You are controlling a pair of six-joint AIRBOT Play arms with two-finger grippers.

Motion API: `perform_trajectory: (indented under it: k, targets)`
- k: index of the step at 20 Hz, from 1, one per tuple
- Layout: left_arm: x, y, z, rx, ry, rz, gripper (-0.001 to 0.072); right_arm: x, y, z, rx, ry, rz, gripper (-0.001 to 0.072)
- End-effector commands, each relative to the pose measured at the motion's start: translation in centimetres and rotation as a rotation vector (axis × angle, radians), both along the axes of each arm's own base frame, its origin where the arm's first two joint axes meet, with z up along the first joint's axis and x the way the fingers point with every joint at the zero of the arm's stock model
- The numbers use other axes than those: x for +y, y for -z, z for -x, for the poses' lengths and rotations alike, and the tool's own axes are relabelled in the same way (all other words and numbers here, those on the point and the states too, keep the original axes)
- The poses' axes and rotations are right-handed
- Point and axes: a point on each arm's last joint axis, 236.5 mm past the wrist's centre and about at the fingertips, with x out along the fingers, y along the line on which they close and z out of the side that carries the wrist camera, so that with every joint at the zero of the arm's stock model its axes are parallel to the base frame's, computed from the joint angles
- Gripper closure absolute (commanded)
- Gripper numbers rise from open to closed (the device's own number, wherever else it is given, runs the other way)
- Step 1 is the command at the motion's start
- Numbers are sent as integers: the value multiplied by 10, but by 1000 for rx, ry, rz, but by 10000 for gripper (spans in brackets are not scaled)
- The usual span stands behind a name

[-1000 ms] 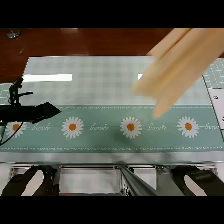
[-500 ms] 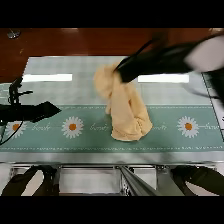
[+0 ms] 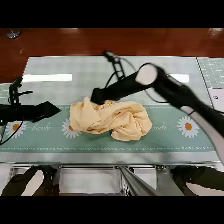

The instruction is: Fold the shirts.

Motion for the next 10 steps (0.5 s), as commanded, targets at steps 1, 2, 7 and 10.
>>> perform_trajectory:
  k: [1,2,7,10]
  targets:
    - [-6,1,12,47,26,20,5,-153,-6,-42,-55,199,317,80]
    - [-9,2,19,72,45,30,5,-231,-5,-49,-66,335,477,80]
    - [-94,-34,13,32,146,383,5,-412,58,28,142,883,495,91]
    - [-124,19,16,147,299,222,5,-380,96,58,204,901,275,91]
